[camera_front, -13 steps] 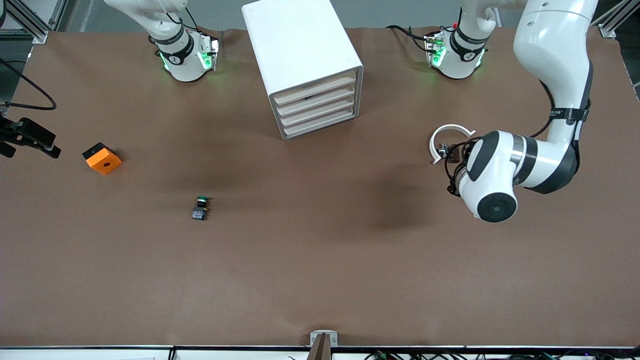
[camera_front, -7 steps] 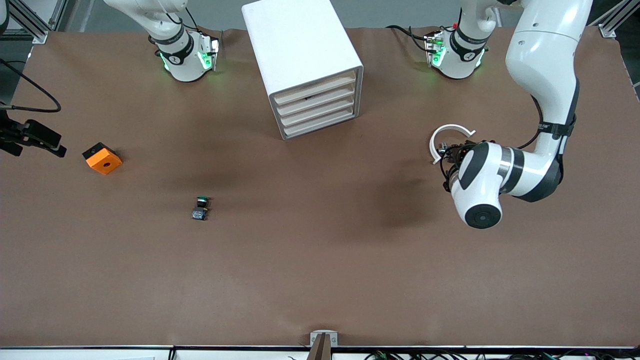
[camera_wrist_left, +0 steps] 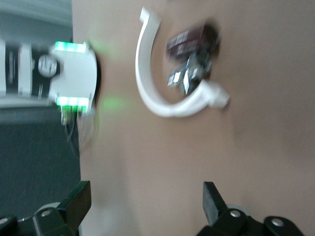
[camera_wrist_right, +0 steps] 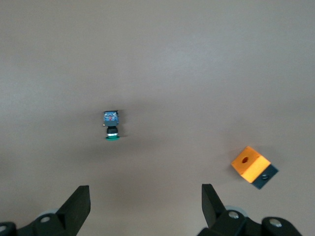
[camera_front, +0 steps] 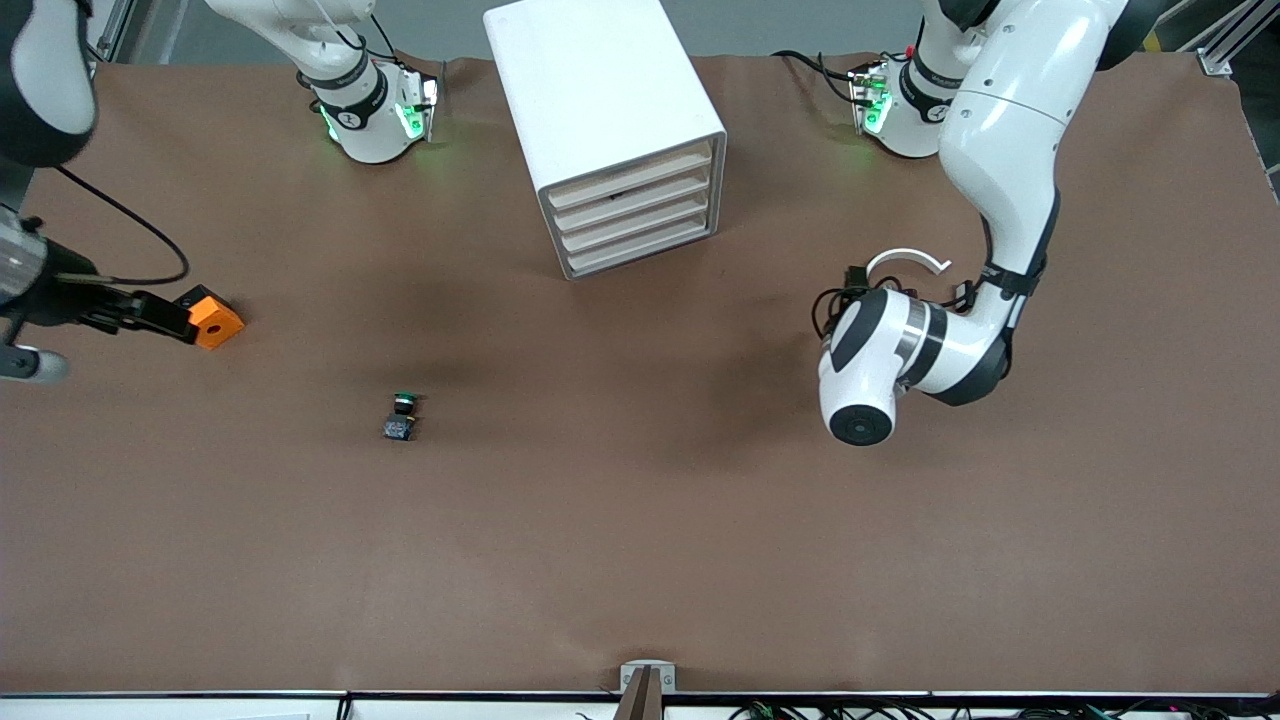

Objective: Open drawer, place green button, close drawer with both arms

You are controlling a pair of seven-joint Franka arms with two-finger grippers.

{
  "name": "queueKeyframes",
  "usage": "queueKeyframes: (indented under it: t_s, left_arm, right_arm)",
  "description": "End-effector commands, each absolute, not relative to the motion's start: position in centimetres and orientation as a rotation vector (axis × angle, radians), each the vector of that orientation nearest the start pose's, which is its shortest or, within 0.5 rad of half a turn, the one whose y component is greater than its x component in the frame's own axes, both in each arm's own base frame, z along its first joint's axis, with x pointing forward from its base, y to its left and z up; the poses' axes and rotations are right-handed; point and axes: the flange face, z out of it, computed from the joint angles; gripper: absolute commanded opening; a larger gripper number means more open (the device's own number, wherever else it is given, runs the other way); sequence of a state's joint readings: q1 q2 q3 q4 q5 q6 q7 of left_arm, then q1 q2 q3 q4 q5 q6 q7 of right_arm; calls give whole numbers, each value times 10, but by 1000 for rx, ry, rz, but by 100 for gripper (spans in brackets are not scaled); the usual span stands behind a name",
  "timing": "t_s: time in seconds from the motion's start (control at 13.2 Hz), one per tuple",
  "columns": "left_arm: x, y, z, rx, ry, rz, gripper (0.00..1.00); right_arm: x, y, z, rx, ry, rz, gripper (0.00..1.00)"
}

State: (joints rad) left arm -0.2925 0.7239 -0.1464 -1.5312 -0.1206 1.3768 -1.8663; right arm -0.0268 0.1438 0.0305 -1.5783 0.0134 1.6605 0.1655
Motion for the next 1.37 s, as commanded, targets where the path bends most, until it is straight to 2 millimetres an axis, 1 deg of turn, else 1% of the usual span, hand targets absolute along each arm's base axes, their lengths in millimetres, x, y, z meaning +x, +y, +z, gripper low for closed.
queueKeyframes:
  t_s: [0.0, 0.08, 0.23, 0.3, 0.46, 0.61, 0.68, 0.76, 0.83, 0.91, 0.99, 1.06, 1.21, 1.29]
  left_arm:
    - [537, -281, 213, -1662, -1641, 825, 100]
    - [530, -297, 207, -1591, -1679, 886, 100]
    - [519, -329, 197, -1464, -1724, 998, 100]
    - [512, -345, 196, -1421, -1727, 1061, 100]
    - [500, -385, 200, -1394, -1759, 1184, 100]
    - [491, -414, 187, -1319, -1819, 1242, 100]
    - [483, -427, 183, -1303, -1827, 1246, 95]
    - [475, -437, 181, -1312, -1816, 1240, 93]
    - [473, -439, 177, -1306, -1814, 1239, 93]
    - [463, -453, 175, -1295, -1804, 1254, 83]
    - [442, -474, 173, -1294, -1777, 1242, 79]
    - [431, -486, 171, -1292, -1783, 1215, 79]
    - [429, -489, 172, -1262, -1795, 1201, 78]
    - [428, -490, 173, -1261, -1794, 1203, 73]
  right_arm:
    - [608, 24, 511, -3126, 283, 95, 100]
    - [607, 30, 492, -3124, 298, 74, 100]
    - [607, 37, 461, -3115, 321, 22, 100]
    - [605, 42, 441, -3111, 311, -13, 100]
    - [600, 49, 401, -3099, 299, -87, 100]
    - [599, 56, 356, -3094, 283, -112, 100]
    - [600, 61, 339, -3098, 273, -91, 100]
    - [601, 71, 323, -3101, 247, -72, 100]
    - [601, 82, 312, -3105, 220, -52, 100]
    - [599, 98, 299, -3112, 177, -21, 100]
    - [598, 107, 290, -3115, 154, 0, 100]
    - [596, 113, 280, -3119, 137, 24, 100]
    - [601, 112, 268, -3121, 138, 43, 100]
    - [606, 112, 260, -3121, 136, 52, 100]
